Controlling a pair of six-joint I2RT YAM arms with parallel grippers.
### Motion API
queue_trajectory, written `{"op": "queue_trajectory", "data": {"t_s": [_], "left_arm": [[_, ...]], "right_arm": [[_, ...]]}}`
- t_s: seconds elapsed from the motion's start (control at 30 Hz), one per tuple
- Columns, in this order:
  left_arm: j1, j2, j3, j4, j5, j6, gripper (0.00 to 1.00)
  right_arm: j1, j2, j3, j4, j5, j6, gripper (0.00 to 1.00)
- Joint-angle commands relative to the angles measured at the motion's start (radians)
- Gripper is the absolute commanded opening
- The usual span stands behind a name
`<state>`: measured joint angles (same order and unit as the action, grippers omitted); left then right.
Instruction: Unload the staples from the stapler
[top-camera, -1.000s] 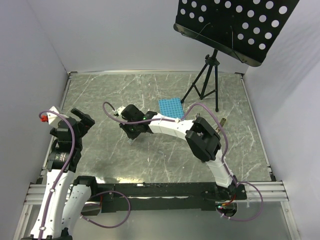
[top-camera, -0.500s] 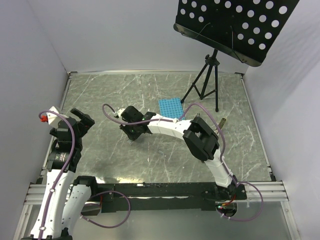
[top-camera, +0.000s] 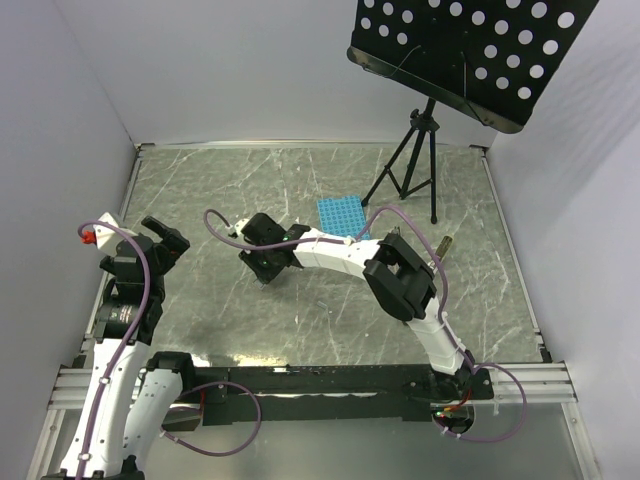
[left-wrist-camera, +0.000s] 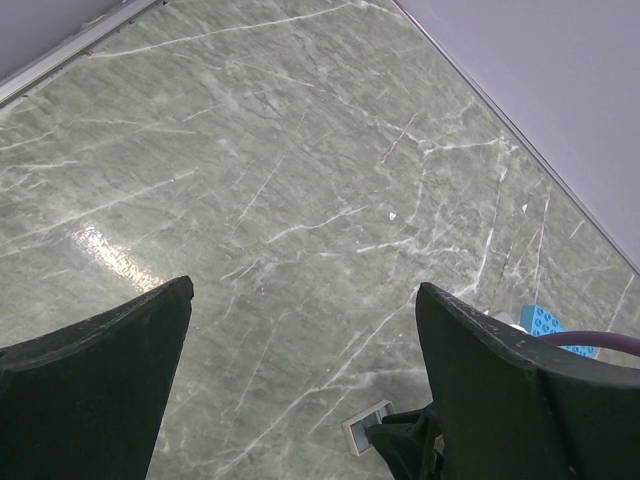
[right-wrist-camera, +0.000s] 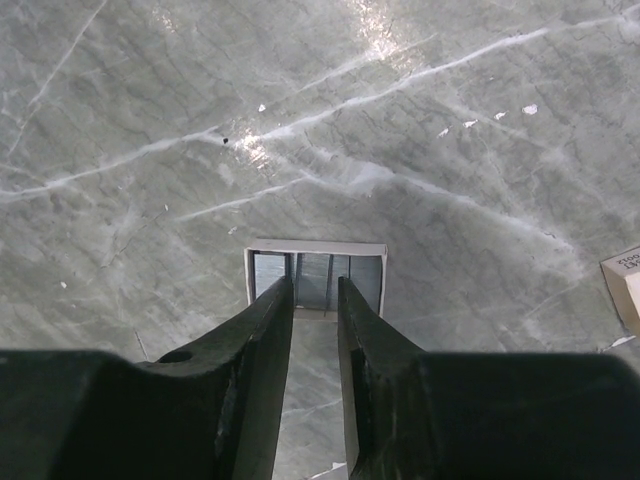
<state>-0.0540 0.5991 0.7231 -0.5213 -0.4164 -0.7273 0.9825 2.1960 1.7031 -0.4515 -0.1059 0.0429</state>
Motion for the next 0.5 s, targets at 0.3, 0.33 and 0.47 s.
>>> {"op": "queue_trajectory", "data": {"t_s": [0.3, 0.33, 0.47], "left_arm": [[-0.004, -0.007, -0.01, 0.02, 0.008, -0.004, 0.98], [-0.004, -0.007, -0.01, 0.023, 0.013, -0.003, 0.98], [-0.007, -0.009, -0.019, 0.041, 0.062, 0.019, 0.99]], "right_arm": [[-0.008, -0.107, 0.069, -0.053, 0.032, 0.034, 0.34], [-0.013, -0.136, 0.066, -0.058, 0.038, 0.046, 0.34], [-0.048, -0.215, -0.015, -0.107, 0.054, 0.138, 0.35]]}}
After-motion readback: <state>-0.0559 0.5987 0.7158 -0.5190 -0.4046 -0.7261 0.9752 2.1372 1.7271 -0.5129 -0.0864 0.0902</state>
